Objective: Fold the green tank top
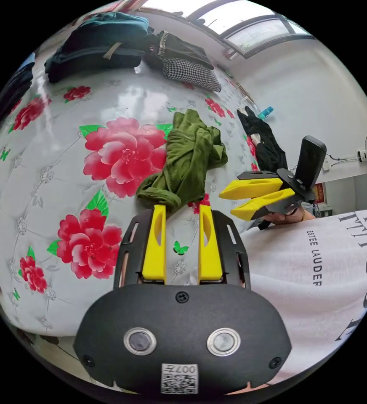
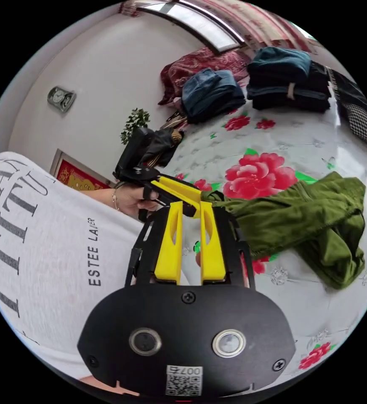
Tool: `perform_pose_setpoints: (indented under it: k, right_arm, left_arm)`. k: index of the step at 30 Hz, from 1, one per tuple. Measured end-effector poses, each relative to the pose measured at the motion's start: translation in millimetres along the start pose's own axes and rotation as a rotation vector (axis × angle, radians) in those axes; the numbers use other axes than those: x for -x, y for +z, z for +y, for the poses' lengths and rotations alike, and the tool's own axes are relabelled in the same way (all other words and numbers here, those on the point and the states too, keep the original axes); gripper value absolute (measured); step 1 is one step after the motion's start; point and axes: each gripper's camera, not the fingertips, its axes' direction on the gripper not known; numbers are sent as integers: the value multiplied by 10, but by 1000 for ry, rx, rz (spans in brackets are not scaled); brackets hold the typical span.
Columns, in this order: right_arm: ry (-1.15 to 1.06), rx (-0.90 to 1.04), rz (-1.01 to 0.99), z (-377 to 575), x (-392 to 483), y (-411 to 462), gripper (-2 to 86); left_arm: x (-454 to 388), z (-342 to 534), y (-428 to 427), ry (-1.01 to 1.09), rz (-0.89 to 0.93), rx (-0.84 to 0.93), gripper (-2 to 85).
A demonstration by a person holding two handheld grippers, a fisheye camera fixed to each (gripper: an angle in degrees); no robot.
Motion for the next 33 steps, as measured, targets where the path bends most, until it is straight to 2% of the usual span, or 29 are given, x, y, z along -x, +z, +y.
perform_pose_setpoints:
  k: [4,6,11,16,19,20,21,23,26,29,31,33]
  right_arm:
    - [112,-26,201,200,-209,-183,25]
    - [281,-106,313,347,-549,-452,32]
    - [473,-198,408,338,-1173,-816,49]
    - [601,-213,409,66,-1803,-746,57]
    - [653,-178,373,-84,-2065,-499,49]
    - [672,-190,430,-115,-2062,-461,42]
    - [664,-186,474,-132,-2033,-453,26]
    - [633,-169,425,-172,-2035,-527,11]
    - [489,-325,460,-186,-1704,-1022,2]
    - [309,-386,431,-281,-1306,-1467,0]
    - [236,-393,407,-375,-1132,-1593,-1]
    - [132,-405,347,-558,-933,-1649,-2]
  left_arm:
    - [323,274,-167,-72,-49,-38,109]
    - [500,395,-267,-109,-77,-69,107]
    - [605,195,-304,-50,-53,-92,109]
    - [351,-390,126,144,-12,16,119]
    - [223,-663,614,217,-83,149,101]
    - [220,-727,734,221,-129,166,79]
    - [233,-771,771,218,-155,160,60]
    - [303,-823,725,185,-123,149,42]
    - [499,-773,408,114,-155,44,33]
    - [748,-629,2,33,-185,-71,32]
    - [884,-550,-196,-26,-214,-120,47]
    - [872,-524,-439,1,-186,-200,88]
